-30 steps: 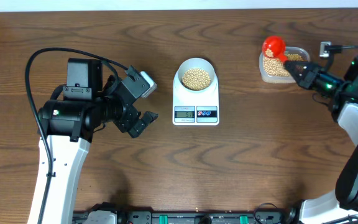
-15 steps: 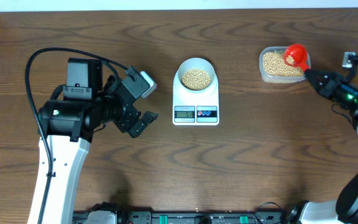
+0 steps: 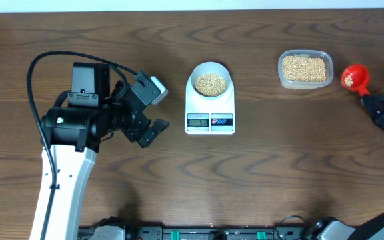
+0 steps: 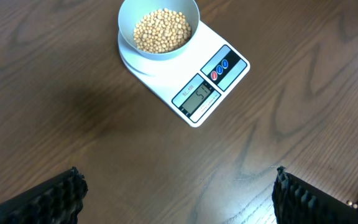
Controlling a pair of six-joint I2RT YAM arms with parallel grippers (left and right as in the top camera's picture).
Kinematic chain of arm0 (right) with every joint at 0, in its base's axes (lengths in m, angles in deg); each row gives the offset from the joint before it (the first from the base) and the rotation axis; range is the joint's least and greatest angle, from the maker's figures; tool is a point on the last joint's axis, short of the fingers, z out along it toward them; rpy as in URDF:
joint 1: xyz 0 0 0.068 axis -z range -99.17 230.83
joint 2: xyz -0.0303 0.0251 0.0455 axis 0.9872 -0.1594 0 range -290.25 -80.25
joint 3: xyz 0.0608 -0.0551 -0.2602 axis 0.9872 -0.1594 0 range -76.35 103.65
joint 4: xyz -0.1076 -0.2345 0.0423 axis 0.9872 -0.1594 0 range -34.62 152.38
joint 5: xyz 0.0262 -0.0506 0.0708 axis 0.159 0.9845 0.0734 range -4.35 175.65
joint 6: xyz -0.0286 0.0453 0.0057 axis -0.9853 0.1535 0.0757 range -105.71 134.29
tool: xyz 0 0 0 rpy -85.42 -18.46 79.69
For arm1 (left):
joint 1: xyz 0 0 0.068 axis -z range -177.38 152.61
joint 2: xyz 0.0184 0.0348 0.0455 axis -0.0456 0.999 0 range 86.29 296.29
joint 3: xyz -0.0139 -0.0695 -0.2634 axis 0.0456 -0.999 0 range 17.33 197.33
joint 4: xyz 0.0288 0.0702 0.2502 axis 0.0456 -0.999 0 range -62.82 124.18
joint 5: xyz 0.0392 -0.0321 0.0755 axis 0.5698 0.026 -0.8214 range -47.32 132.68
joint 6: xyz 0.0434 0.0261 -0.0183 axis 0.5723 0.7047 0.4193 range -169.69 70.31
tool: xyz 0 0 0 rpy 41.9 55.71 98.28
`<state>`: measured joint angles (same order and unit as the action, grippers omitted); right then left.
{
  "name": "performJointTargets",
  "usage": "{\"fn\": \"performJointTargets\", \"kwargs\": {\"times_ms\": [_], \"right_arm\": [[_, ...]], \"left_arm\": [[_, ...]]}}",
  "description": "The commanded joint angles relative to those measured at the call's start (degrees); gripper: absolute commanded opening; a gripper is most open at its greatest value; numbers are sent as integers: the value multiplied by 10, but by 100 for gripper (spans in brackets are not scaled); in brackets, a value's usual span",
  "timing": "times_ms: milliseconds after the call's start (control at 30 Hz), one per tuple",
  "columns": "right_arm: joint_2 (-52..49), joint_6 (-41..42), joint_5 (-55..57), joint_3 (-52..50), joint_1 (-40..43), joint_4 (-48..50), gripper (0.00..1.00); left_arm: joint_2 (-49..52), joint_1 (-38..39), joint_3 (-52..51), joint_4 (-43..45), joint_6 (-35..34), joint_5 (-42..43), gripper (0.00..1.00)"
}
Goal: Scoop item into bowl and weigh 50g on scale
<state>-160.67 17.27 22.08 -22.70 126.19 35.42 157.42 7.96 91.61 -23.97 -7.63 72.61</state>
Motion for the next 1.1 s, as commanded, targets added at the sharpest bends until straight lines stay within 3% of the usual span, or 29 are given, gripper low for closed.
{"fn": "performJointTargets", "kwargs": {"times_ms": [0, 300, 767, 1067], "right_arm": [[29, -56, -12, 2, 28, -38, 2], [87, -132, 35, 2, 68, -162, 2], [93, -170, 154, 2, 66, -183, 1], [93, -167, 152, 2, -38, -144, 1]], "left_arm": [[-4, -2, 10, -1, 5, 9, 98], [-4, -2, 10, -1, 5, 9, 98], [-4, -2, 10, -1, 5, 9, 98], [-4, -2, 10, -1, 5, 9, 98]]}}
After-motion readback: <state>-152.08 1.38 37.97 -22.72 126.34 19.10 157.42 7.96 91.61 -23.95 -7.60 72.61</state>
